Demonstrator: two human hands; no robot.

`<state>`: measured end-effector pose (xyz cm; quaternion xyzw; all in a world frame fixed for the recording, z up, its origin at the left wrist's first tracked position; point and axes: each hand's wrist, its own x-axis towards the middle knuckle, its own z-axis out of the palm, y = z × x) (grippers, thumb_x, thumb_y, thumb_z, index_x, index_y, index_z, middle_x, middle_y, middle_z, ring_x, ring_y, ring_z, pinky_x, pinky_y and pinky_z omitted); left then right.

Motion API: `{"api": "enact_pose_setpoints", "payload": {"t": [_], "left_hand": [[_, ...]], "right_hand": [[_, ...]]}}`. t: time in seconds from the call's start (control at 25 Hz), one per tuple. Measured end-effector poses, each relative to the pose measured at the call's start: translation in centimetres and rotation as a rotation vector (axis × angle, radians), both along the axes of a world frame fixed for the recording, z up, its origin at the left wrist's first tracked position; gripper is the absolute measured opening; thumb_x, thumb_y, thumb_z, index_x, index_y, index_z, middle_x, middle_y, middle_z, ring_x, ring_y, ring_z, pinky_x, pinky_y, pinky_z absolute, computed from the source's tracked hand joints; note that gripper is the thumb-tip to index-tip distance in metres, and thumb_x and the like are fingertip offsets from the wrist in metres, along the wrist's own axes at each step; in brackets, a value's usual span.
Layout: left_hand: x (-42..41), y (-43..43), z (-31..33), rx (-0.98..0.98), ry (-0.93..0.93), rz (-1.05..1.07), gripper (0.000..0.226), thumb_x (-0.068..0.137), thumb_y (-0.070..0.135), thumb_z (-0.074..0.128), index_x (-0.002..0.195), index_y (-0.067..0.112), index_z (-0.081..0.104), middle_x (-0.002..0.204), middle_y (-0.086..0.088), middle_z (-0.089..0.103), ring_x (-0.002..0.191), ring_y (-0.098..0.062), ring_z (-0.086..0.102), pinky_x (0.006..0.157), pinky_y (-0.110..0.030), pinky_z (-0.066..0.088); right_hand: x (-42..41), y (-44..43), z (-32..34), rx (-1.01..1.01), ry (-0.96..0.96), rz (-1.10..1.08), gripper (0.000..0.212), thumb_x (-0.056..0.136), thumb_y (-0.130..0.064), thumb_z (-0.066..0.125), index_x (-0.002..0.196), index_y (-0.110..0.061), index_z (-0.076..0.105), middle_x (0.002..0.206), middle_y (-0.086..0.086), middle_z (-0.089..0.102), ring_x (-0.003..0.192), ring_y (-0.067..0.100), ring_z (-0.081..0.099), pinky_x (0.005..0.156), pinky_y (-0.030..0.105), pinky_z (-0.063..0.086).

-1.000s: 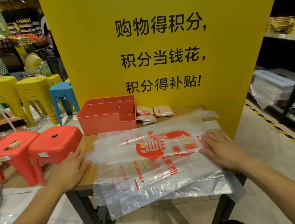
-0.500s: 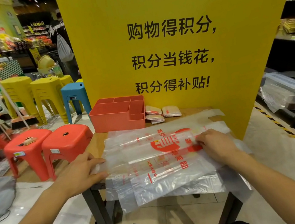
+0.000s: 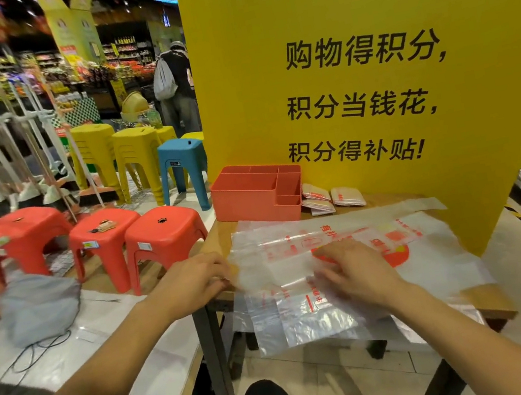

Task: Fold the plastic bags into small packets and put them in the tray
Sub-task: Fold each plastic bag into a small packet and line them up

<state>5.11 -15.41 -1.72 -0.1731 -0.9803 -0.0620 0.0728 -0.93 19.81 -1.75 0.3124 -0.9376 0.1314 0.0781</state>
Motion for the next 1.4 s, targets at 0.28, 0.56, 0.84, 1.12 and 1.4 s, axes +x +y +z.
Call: {"api": "enact_pose_setpoints", "payload": {"t": [0.28, 0.56, 0.84, 1.12, 1.4], "left_hand": [[0.5, 8.9, 3.7, 0.370, 0.191, -0.243, 0.013, 0.102, 0.040, 0.059, 0.108, 0.034, 0.068, 0.111, 0.021, 0.066, 0.104, -0.001, 0.063, 0.081, -0.032, 0.056], [-2.3, 15.3, 5.0, 0.549, 0.040, -0.188, 0.013, 0.098, 0.046, 0.066, 0.110, 0.042, 0.066, 0.095, 0.020, 0.071, 0.090, -0.002, 0.066, 0.081, -0.041, 0.057], [-3.9, 20.8, -1.2, 0.847, -0.460, -0.154, 0.069, 0.083, 0.014, 0.086, 0.142, 0.029, 0.053, 0.094, -0.009, 0.076, 0.090, -0.022, 0.075, 0.089, -0.044, 0.061], [-6.2, 24.5, -2.7, 0.736, -0.384, -0.123, 0.044, 0.084, 0.021, 0.084, 0.120, 0.039, 0.065, 0.081, 0.002, 0.074, 0.076, -0.013, 0.072, 0.084, -0.048, 0.060], [-6.4, 25.4, -3.7, 0.672, -0.385, 0.030, 0.038, 0.085, 0.040, 0.079, 0.118, 0.045, 0.061, 0.082, 0.015, 0.071, 0.081, -0.006, 0.070, 0.086, -0.046, 0.058]], "right_hand": [[3.5, -3.4, -1.5, -0.050, 0.034, -0.067, 0.070, 0.086, -0.082, 0.051, 0.135, -0.033, 0.058, 0.125, -0.011, 0.067, 0.114, 0.015, 0.056, 0.096, 0.037, 0.047], [5.9, -1.6, -2.2, -0.476, -0.068, -0.349, 0.023, 0.098, -0.045, 0.064, 0.099, -0.022, 0.062, 0.087, -0.014, 0.052, 0.090, 0.013, 0.052, 0.064, 0.018, 0.032], [5.5, 4.4, -3.3, -0.716, -0.248, -0.560, 0.037, 0.092, -0.031, 0.075, 0.120, -0.034, 0.050, 0.084, -0.012, 0.068, 0.075, 0.004, 0.065, 0.059, 0.024, 0.045], [4.1, 8.5, -3.7, -0.806, -0.279, -0.606, 0.049, 0.089, -0.024, 0.078, 0.130, -0.029, 0.050, 0.082, -0.006, 0.070, 0.074, 0.009, 0.067, 0.073, 0.040, 0.059], [7.2, 8.6, -6.0, -0.636, 0.019, -0.493, 0.047, 0.091, -0.042, 0.075, 0.133, -0.033, 0.057, 0.136, -0.019, 0.051, 0.124, 0.003, 0.045, 0.101, 0.025, 0.043]]}}
